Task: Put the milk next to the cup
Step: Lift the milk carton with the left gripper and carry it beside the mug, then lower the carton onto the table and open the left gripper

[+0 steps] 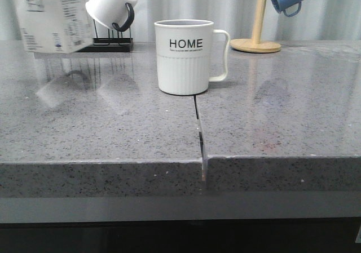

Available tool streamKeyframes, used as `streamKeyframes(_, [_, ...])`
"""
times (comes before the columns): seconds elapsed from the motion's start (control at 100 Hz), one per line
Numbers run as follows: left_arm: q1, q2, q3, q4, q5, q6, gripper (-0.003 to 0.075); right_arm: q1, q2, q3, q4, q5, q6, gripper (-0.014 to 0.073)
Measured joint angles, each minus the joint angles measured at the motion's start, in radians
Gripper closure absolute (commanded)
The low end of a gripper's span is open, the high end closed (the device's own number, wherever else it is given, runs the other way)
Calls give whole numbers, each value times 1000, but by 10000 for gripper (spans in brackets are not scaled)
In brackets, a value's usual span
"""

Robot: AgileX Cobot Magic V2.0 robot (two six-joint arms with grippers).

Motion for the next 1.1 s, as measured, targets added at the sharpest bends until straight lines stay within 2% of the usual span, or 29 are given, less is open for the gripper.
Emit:
streamKeyframes(0.21, [-128, 0, 0, -206, -10, 183, 598, 0, 0, 0, 0, 0, 0, 652])
streamKeyframes(0.39, [-218, 17, 0, -417, -67, 402, 598, 0, 0, 0, 0, 0, 0, 652])
streamKeyframes(0.77, [-282, 108, 0, -486, -80, 441, 582, 0, 0, 0, 0, 0, 0, 652])
streamKeyframes(0.82, [-284, 110, 0, -486, -84, 441, 524, 0, 0, 0, 0, 0, 0, 652])
streamKeyframes(0.86, [-284, 110, 0, -486, -84, 442, 426, 0, 0, 0, 0, 0, 0, 652])
streamKeyframes(0.89, [-284, 110, 0, -486, -82, 442, 340, 0, 0, 0, 0, 0, 0, 652])
streamKeyframes(0.92, [-284, 110, 0, -488, -80, 442, 222, 0, 0, 0, 0, 0, 0, 652])
streamKeyframes(0.94, [-284, 110, 0, -490, -77, 442, 175, 0, 0, 0, 0, 0, 0, 652])
streamKeyframes(0.95, [-284, 110, 0, -490, -77, 442, 109, 0, 0, 0, 0, 0, 0, 652])
streamKeyframes(1.0, [-284, 110, 0, -492, -75, 435, -4, 0, 0, 0, 0, 0, 0, 652])
streamKeyframes(1.1, [-284, 110, 0, -500, -55, 421, 76, 0, 0, 0, 0, 0, 0, 652])
